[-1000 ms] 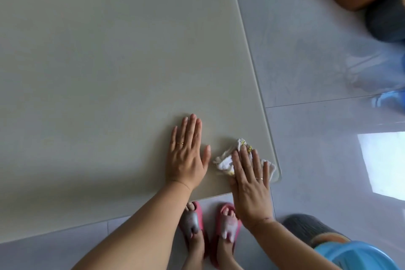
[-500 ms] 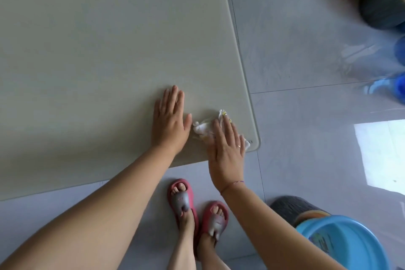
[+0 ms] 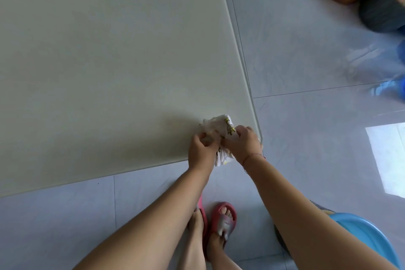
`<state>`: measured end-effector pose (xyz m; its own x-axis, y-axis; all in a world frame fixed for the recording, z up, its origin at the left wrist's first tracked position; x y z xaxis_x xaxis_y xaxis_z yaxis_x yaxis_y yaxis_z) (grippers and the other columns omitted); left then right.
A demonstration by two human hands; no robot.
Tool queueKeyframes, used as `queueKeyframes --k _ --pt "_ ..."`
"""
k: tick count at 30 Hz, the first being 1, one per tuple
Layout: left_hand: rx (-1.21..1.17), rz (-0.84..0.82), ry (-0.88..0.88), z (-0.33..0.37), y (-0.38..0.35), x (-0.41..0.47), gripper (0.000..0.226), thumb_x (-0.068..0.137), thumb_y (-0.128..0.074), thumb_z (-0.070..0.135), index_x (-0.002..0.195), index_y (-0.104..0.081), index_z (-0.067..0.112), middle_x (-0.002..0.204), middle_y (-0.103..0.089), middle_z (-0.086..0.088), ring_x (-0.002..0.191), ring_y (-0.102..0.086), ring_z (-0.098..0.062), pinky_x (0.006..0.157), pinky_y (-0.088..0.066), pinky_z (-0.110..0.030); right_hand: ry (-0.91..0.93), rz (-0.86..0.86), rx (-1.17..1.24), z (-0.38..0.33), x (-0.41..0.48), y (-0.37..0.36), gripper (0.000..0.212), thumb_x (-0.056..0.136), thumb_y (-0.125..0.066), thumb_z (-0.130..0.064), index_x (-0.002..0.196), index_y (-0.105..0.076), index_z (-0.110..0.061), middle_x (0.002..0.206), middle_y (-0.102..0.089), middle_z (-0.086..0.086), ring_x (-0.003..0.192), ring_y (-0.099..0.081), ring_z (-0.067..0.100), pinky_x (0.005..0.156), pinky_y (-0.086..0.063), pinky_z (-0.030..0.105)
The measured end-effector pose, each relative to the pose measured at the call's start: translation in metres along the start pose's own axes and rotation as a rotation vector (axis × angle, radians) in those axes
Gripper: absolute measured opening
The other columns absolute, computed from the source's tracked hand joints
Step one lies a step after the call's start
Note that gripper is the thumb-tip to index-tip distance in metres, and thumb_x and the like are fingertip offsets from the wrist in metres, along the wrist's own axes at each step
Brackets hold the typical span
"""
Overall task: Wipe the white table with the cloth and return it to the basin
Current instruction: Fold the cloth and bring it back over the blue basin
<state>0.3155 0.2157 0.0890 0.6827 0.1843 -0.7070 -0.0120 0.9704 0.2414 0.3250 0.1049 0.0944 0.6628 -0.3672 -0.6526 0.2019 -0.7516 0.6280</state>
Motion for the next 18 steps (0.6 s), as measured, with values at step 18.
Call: queueKeyframes --k 18 --pt "-0.166 -0.88 0.325 0.139 0.013 -0.092 0.046 0.073 -0.067 0.045 0.107 -0.066 0.014 0.094 -0.069 -0.002 0.08 -0.061 -0.011 0.063 -0.049 -0.019 0.41 -0.41 1.015 -0.019 -0.099 0.168 0.044 0.082 -0.067 -0.016 0.123 -0.056 -0.003 0.12 -0.062 0.023 0.112 -0.06 0.035 0.093 -0.052 0.044"
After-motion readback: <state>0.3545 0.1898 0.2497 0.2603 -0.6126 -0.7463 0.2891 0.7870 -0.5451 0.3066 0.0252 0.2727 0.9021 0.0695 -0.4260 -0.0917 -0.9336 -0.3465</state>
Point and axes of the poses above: each hand's wrist, its own x-axis towards the middle knuckle, its own y-axis out of the back of the hand, z = x × y, the point moved 1 cm from there along x, towards the middle knuckle
